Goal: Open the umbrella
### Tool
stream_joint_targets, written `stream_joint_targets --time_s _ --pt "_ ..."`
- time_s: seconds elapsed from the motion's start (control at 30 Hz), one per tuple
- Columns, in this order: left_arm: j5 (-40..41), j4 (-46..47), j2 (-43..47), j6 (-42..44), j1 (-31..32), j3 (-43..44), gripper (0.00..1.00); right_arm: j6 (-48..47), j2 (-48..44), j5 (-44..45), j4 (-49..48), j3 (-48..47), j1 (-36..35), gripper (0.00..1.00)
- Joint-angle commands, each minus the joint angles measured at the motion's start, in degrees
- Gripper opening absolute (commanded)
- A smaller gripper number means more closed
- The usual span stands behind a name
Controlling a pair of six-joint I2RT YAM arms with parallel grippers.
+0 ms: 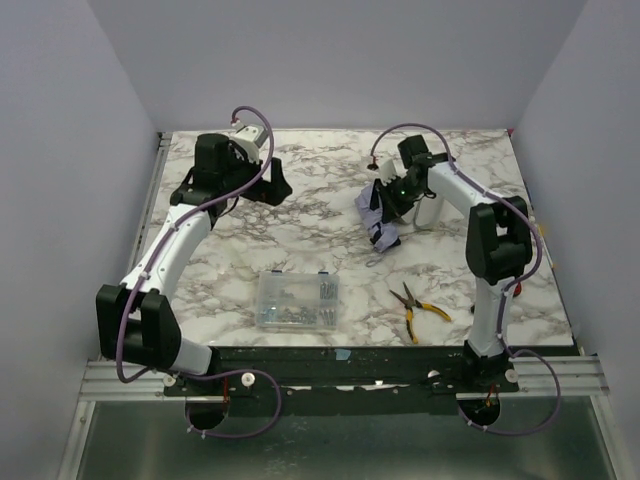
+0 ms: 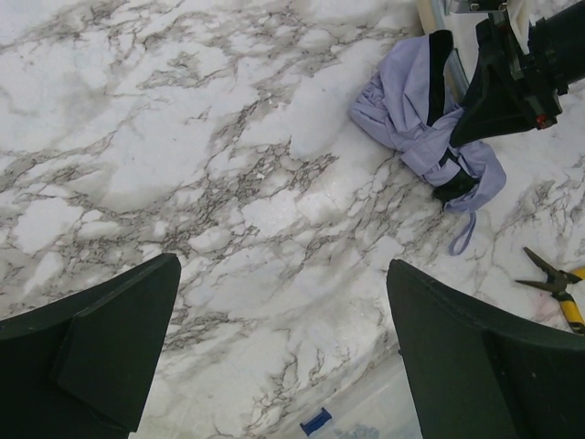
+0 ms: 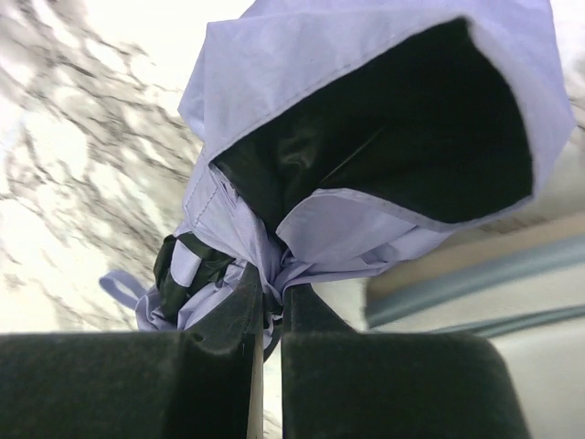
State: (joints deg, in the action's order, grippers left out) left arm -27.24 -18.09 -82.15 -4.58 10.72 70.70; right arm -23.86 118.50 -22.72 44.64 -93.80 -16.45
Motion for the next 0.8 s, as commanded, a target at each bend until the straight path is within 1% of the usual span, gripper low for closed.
stream_joint_targets --time_s 0.0,0.1,0.17,0.27,0.37,0.43,0.57,0.6,0.67,0.73,0.77 --pt "-1.8 8.1 4.0 -0.9 -0.3 -5.2 0.98 -8.9 0.0 6.5 0.9 0.9 5.8 0.01" --pt "-1.4 14.8 5.6 -0.3 -0.3 -8.4 0.98 -12.7 -0.4 7.7 1.3 0.2 8.2 0.01" --pt "0.0 16.2 5.7 0.7 -0.4 -8.9 0.98 -14.6 -0.2 8.5 1.3 -0.6 9.0 0.01" --pt "0.5 13.3 4.6 3.6 -0.7 -6.4 0.98 -15.0 0.1 6.8 2.3 -3.0 9.3 0.01" --pt "-0.1 7.5 3.5 8.2 -1.1 -2.4 0.98 -12.7 0.0 -0.1 5.2 -7.4 9.3 0.01" --pt "-4.8 2.4 2.9 11.8 -1.7 0.5 0.98 -10.3 -0.9 -5.7 6.7 -10.6 9.3 0.01" --pt "-16.0 -2.9 3.6 12.5 -2.5 3.7 0.98 -2.9 -5.5 -18.2 4.3 -12.6 9.1 0.01" --pt "-19.2 -3.6 4.0 12.4 -2.4 4.1 0.98 -0.1 -6.9 -20.8 3.2 -12.6 8.9 0.01" --pt "-23.2 -2.7 5.3 11.0 -1.8 3.5 0.98 5.6 -8.8 -26.0 0.9 -12.7 8.2 0.01" --pt "-25.5 -2.2 6.7 11.4 -0.7 2.8 0.98 11.2 -10.6 -30.9 -1.5 -12.4 7.3 0.01" --pt "-26.2 -1.9 7.4 11.8 0.1 2.3 0.96 14.5 -11.7 -33.5 -3.1 -11.9 7.0 0.01"
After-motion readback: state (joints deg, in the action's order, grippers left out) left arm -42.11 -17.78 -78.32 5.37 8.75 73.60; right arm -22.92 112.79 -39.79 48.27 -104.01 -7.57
